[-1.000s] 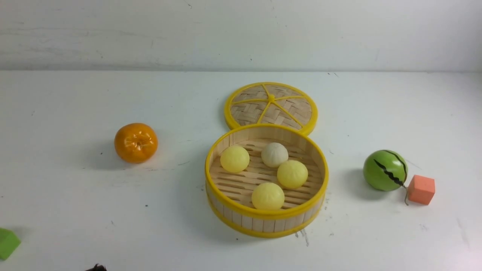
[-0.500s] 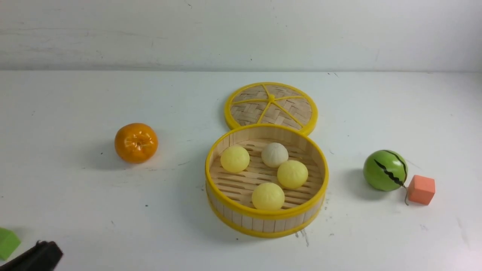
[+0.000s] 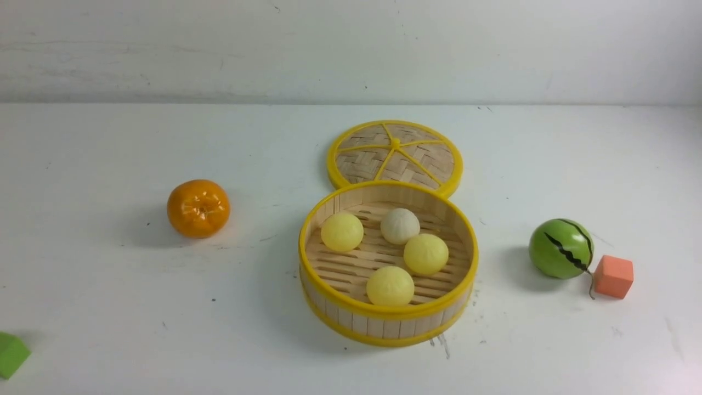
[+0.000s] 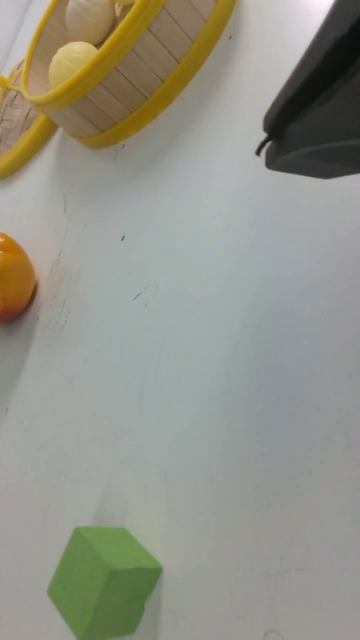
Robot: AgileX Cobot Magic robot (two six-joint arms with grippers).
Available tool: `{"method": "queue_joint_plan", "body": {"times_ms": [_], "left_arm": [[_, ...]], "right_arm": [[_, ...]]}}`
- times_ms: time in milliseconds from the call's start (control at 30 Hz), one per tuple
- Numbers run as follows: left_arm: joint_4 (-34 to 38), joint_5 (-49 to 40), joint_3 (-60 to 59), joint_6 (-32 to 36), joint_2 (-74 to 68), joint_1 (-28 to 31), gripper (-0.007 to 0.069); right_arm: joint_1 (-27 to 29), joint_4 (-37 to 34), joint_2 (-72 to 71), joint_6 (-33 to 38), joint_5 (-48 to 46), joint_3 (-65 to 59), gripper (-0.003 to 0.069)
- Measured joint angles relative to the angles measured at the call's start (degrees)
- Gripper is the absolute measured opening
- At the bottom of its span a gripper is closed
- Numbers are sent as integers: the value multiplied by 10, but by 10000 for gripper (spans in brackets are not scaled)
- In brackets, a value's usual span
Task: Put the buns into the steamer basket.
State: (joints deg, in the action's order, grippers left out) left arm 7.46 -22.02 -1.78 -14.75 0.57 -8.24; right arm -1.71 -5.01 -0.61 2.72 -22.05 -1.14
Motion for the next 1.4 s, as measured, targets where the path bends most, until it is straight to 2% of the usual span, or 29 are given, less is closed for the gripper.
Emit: {"method": "queue_joint_plan", "body": {"times_ms": [1400], "left_arm": [[-1,5,0,-1,0,0,-13]], "right_arm": [[0,0,0,0,0,0,53]]}}
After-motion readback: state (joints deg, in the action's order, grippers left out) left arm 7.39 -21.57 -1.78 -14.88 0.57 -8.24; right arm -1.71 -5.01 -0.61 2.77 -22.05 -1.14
